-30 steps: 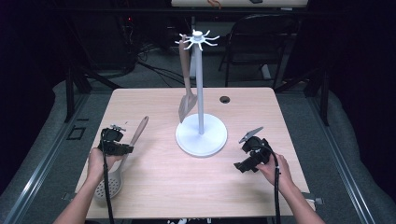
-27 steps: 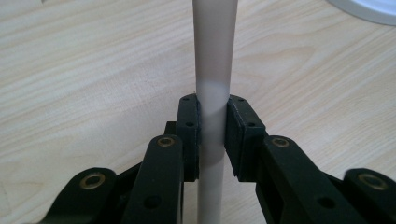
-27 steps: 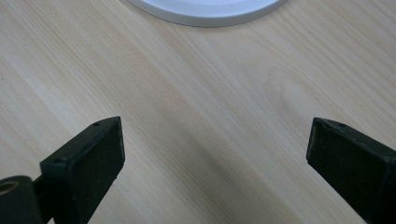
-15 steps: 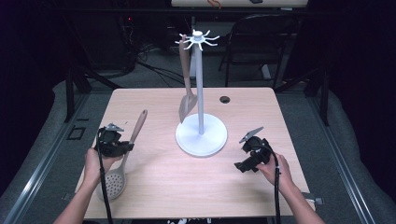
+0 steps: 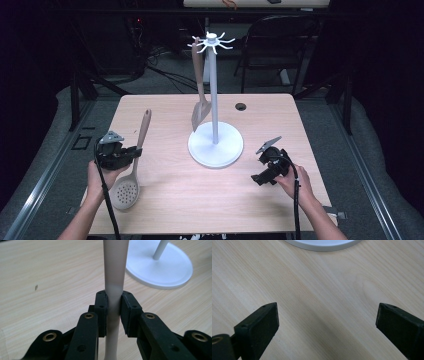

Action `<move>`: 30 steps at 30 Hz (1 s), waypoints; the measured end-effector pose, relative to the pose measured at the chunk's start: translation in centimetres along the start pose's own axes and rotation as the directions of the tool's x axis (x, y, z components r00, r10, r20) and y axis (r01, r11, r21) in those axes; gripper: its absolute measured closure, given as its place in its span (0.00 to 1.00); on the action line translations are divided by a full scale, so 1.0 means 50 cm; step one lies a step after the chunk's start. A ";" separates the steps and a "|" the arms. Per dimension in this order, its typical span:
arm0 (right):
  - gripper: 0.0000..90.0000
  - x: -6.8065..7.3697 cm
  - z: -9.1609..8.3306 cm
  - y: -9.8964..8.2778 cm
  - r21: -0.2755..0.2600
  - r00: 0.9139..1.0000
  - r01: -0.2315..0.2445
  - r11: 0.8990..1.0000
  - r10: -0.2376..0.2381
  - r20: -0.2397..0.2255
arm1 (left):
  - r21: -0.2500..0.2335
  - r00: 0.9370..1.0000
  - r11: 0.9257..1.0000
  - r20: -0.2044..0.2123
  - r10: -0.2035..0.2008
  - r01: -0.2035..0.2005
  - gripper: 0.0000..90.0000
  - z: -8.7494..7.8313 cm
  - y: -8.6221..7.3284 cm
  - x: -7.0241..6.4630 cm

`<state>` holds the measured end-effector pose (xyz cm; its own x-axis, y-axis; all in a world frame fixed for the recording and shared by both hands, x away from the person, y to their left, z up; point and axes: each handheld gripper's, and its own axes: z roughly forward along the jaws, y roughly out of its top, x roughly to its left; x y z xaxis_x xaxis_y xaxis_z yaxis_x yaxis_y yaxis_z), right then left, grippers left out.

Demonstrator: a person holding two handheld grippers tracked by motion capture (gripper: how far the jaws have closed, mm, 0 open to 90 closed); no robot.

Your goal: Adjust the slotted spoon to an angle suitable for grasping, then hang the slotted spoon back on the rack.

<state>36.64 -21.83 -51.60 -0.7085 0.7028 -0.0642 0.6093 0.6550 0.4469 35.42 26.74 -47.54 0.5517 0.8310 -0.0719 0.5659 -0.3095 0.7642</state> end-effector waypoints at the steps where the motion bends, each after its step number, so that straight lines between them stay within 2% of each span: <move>1: 0.05 0.000 0.001 0.000 0.002 1.000 -0.001 1.000 0.001 -0.002 | -0.019 1.000 1.000 -0.006 0.004 -0.004 0.85 -0.004 0.001 -0.003; 4: 0.05 0.000 0.003 -0.001 0.007 1.000 0.001 1.000 0.000 -0.003 | -0.058 1.000 0.998 -0.023 0.017 -0.019 0.85 -0.016 0.003 -0.011; 9: 0.05 0.000 0.005 -0.004 0.013 1.000 -0.009 1.000 0.009 -0.003 | -0.124 0.999 0.992 -0.032 0.015 -0.019 0.85 -0.034 0.007 -0.016; 14: 0.05 0.000 0.003 -0.005 0.008 1.000 -0.009 1.000 0.009 0.011 | -0.199 0.998 0.979 -0.050 0.023 -0.032 0.85 -0.053 0.018 -0.032; 16: 0.05 -0.002 0.003 -0.006 0.016 1.000 -0.006 1.000 0.006 0.001 | -0.226 0.998 0.973 -0.060 0.035 -0.047 0.85 -0.058 0.027 -0.041; 22: 0.05 -0.004 0.005 -0.006 0.011 1.000 -0.015 1.000 0.015 0.005 | -0.271 0.996 0.959 -0.051 0.071 -0.082 0.85 -0.057 0.061 -0.070; 30: 0.05 -0.005 0.006 -0.006 0.014 1.000 -0.018 1.000 0.018 -0.002 | -0.298 0.993 0.947 -0.029 0.113 -0.116 0.85 -0.042 0.102 -0.106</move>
<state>36.73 -22.11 -52.00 -0.6981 0.7140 -0.0542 0.6271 0.6461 0.4352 34.09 21.71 -41.92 0.5941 0.8037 0.0334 0.2891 -0.2521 0.9235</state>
